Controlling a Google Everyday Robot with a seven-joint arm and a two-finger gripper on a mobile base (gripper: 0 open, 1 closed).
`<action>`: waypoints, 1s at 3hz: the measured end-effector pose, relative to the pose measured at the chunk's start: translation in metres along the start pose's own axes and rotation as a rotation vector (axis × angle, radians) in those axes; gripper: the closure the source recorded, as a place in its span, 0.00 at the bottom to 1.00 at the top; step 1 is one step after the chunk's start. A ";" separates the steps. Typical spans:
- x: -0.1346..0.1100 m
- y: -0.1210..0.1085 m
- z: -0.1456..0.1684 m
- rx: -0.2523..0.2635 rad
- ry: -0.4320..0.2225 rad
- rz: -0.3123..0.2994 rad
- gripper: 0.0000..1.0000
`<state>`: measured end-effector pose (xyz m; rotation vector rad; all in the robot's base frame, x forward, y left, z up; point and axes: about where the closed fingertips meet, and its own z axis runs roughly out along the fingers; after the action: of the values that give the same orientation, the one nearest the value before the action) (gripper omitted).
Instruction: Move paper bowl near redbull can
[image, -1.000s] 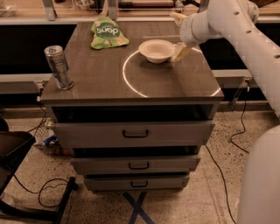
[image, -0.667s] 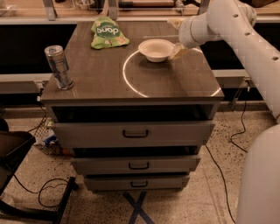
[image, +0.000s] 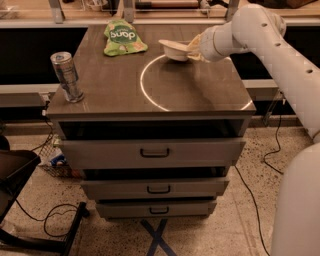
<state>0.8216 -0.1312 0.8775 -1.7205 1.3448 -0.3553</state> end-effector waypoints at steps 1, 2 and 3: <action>-0.001 0.002 0.003 -0.004 -0.003 0.000 1.00; -0.001 0.001 0.003 -0.005 -0.001 -0.005 1.00; 0.000 -0.016 -0.001 -0.006 0.029 -0.072 1.00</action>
Offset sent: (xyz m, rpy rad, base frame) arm 0.0004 0.0020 -0.0022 0.0004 0.0030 0.0027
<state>0.8311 -0.1320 0.8905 -1.7788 1.3076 -0.4183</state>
